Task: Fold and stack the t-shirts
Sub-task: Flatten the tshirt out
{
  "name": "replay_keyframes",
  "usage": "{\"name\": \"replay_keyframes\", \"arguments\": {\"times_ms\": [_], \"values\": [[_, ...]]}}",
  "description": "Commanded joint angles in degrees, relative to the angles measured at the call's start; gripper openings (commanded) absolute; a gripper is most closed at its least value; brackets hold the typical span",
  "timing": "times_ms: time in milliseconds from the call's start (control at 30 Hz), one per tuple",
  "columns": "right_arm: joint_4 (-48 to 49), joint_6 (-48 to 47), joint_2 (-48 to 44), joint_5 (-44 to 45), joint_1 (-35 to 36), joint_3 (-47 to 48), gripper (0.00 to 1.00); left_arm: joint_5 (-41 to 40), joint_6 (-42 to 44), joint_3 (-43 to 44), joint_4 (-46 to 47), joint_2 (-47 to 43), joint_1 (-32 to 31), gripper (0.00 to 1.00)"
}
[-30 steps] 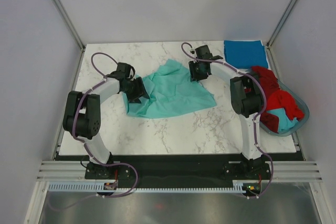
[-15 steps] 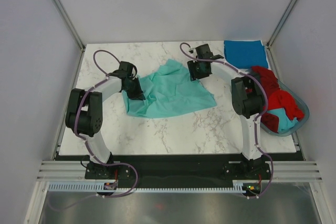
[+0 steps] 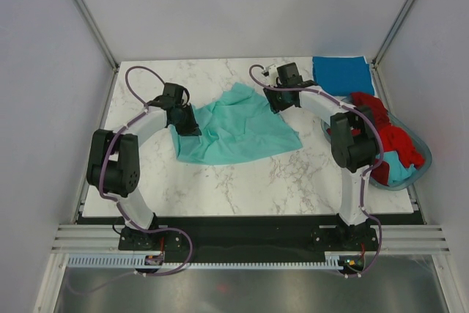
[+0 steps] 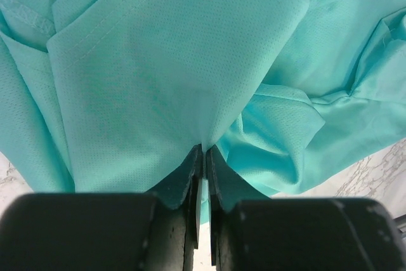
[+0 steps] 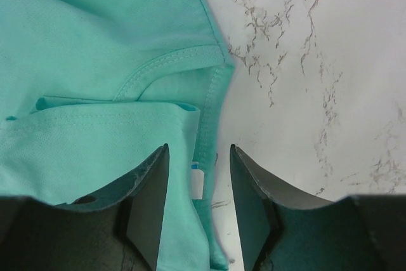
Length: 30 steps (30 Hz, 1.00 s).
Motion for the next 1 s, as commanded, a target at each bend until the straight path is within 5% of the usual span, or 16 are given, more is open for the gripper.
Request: {"name": "replay_keyframes", "arguments": {"times_ms": [0,333,500,600,767,967], "values": [[2.37,-3.11,0.37,0.37,0.18,0.62,0.51,0.32,-0.67,1.20,0.68,-1.26,-0.01,0.13],[2.99,-1.53,5.21,-3.59,0.09,4.67,0.42,-0.12,-0.67,0.58,0.15,-1.61,-0.01,0.18],[4.31,-1.00,3.64,-1.75,0.01,4.58,0.00,-0.82,-0.67,0.67,-0.72,-2.49,0.08,0.19],[2.99,0.75,-1.43,0.36,0.09,3.10,0.00,-3.63,-0.58,1.28,-3.01,-5.47,0.17,0.18],[0.45,11.52,-11.91,7.21,0.18,-6.20,0.00,-9.17,-0.75,0.50,-5.65,-11.88,0.34,0.02],[-4.75,22.90,-18.59,12.22,2.02,-15.87,0.00,-12.34,-1.46,-3.72,-5.91,-16.37,1.75,0.02]]}}
